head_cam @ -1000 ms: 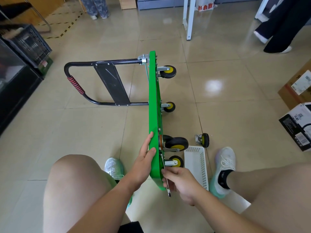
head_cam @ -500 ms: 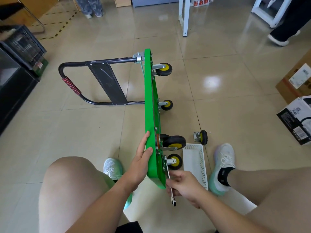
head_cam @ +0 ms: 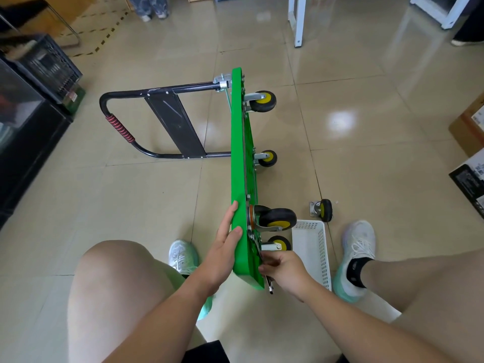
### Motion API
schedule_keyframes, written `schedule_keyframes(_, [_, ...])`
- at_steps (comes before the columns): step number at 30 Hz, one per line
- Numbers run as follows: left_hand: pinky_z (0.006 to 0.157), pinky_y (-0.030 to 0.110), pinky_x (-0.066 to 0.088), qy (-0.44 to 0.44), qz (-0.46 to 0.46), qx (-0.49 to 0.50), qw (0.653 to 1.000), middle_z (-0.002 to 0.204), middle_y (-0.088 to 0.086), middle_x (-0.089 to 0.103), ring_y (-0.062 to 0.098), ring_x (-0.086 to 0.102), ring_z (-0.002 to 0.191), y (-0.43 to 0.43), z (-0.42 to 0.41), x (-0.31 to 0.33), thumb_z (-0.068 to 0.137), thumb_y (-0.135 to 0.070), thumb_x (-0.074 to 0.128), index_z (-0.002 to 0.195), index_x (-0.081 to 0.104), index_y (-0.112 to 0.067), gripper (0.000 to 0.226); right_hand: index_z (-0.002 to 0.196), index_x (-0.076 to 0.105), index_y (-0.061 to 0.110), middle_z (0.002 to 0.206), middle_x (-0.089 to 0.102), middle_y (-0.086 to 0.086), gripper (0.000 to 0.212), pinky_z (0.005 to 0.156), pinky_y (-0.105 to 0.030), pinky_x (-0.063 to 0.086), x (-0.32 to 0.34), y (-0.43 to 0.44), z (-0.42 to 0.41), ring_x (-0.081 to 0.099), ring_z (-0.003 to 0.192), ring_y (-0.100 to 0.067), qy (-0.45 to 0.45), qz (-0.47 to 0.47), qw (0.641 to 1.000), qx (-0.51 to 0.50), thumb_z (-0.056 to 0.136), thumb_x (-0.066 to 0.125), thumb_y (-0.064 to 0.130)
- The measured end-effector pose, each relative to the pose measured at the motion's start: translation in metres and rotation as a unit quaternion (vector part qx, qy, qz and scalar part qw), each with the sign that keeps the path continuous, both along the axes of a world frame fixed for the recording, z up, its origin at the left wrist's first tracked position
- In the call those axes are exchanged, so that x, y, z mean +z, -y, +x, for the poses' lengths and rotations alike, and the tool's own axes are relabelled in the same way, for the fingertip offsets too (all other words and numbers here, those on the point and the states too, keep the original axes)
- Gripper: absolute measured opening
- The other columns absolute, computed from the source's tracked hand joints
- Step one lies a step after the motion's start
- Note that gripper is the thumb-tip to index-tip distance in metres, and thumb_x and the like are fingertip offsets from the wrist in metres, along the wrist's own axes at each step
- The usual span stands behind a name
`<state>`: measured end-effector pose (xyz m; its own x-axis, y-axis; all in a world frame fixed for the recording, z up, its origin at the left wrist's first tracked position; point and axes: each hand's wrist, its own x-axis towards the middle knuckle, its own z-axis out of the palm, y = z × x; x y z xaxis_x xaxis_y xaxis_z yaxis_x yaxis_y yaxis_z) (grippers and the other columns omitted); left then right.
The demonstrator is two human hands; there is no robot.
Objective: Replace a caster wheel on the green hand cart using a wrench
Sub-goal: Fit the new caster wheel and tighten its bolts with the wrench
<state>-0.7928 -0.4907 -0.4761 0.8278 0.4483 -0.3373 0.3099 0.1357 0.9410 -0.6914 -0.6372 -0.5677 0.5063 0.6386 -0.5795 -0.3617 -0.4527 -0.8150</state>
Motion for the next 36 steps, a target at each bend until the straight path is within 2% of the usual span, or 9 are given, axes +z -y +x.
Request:
schedule_keyframes(2, [0.123, 0.041, 0.036, -0.003, 0.004, -0.001, 1.000, 0.149, -0.039, 0.046, -0.007, 0.048, 0.138, 0.000, 0.000, 0.001, 0.098, -0.054, 0.047, 0.147, 0.031, -0.071, 0.054, 0.131, 0.067, 0.006, 0.112, 0.074, -0.017, 0.047, 0.100, -0.049, 0.054, 0.003, 0.000, -0.001, 0.071, 0.106, -0.033, -0.003, 0.001, 1.000, 0.008, 0.085, 0.076, -0.002])
schedule_keyframes(5, [0.121, 0.045, 0.039, -0.007, -0.003, 0.006, 1.000, 0.151, -0.033, 0.049, 0.000, 0.053, 0.137, 0.001, 0.001, 0.003, 0.100, -0.048, 0.045, 0.145, 0.033, -0.073, 0.053, 0.126, 0.070, 0.010, 0.100, 0.077, -0.017, 0.041, 0.088, -0.051, 0.060, 0.016, 0.004, -0.004, 0.074, 0.093, -0.038, -0.015, 0.006, 1.000, 0.020, 0.086, 0.077, 0.001])
schedule_keyframes(7, [0.120, 0.047, 0.040, -0.007, -0.003, 0.007, 1.000, 0.154, -0.026, 0.048, 0.006, 0.054, 0.138, 0.002, 0.002, 0.005, 0.100, -0.048, 0.045, 0.144, 0.033, -0.074, 0.052, 0.119, 0.073, 0.013, 0.093, 0.077, -0.019, 0.033, 0.074, -0.047, 0.063, 0.027, 0.007, -0.004, 0.074, 0.083, -0.041, -0.037, 0.019, 0.999, 0.029, 0.087, 0.076, 0.003])
schedule_keyframes(9, [0.122, 0.047, 0.038, -0.005, 0.000, 0.011, 1.000, 0.157, -0.021, 0.046, 0.009, 0.052, 0.141, 0.003, 0.002, 0.007, 0.099, -0.046, 0.044, 0.143, 0.034, -0.073, 0.053, 0.112, 0.074, 0.008, 0.086, 0.076, -0.021, 0.023, 0.059, -0.036, 0.061, 0.042, 0.007, -0.004, 0.073, 0.068, -0.033, -0.076, 0.040, 0.996, 0.017, 0.089, 0.074, 0.004])
schedule_keyframes(12, [0.123, 0.046, 0.036, 0.001, 0.003, 0.011, 1.000, 0.159, -0.020, 0.044, 0.009, 0.049, 0.143, 0.004, 0.002, 0.008, 0.099, -0.046, 0.044, 0.144, 0.034, -0.073, 0.053, 0.103, 0.074, -0.004, 0.070, 0.070, -0.014, 0.017, 0.051, -0.028, 0.054, 0.063, 0.001, -0.005, 0.067, 0.055, -0.021, -0.170, 0.068, 0.982, -0.049, 0.090, 0.072, 0.007])
schedule_keyframes(19, [0.123, 0.047, 0.036, 0.000, 0.008, 0.009, 1.000, 0.161, -0.017, 0.041, 0.014, 0.048, 0.144, 0.005, 0.001, 0.010, 0.099, -0.049, 0.044, 0.143, 0.032, -0.075, 0.052, 0.106, 0.070, -0.012, 0.069, 0.067, -0.012, 0.025, 0.052, -0.028, 0.054, 0.073, 0.007, 0.000, 0.064, 0.056, -0.021, -0.174, 0.045, 0.983, -0.025, 0.090, 0.073, 0.007])
schedule_keyframes(23, [0.120, 0.048, 0.041, 0.000, -0.005, 0.011, 1.000, 0.160, -0.017, 0.044, 0.014, 0.052, 0.141, 0.005, 0.002, 0.010, 0.099, -0.048, 0.044, 0.143, 0.033, -0.075, 0.052, 0.110, 0.075, 0.002, 0.079, 0.072, -0.013, 0.022, 0.058, -0.033, 0.057, 0.055, 0.023, -0.001, 0.069, 0.065, -0.028, -0.141, 0.025, 0.990, 0.006, 0.089, 0.075, 0.008])
schedule_keyframes(27, [0.119, 0.050, 0.041, 0.001, -0.011, 0.012, 1.000, 0.160, -0.015, 0.044, 0.017, 0.052, 0.142, 0.005, 0.002, 0.008, 0.099, -0.048, 0.044, 0.143, 0.033, -0.075, 0.053, 0.120, 0.073, 0.015, 0.091, 0.079, -0.009, 0.037, 0.063, -0.035, 0.060, 0.032, 0.027, -0.003, 0.076, 0.074, -0.030, -0.084, -0.010, 0.996, 0.006, 0.085, 0.079, 0.008])
schedule_keyframes(36, [0.121, 0.050, 0.038, -0.004, -0.014, 0.011, 1.000, 0.160, -0.014, 0.044, 0.017, 0.050, 0.144, 0.003, 0.001, 0.006, 0.098, -0.050, 0.046, 0.144, 0.032, -0.074, 0.054, 0.128, 0.069, 0.009, 0.101, 0.079, -0.003, 0.047, 0.070, -0.032, 0.061, 0.007, 0.014, 0.003, 0.077, 0.088, -0.025, -0.040, -0.006, 0.999, 0.011, 0.082, 0.081, 0.004])
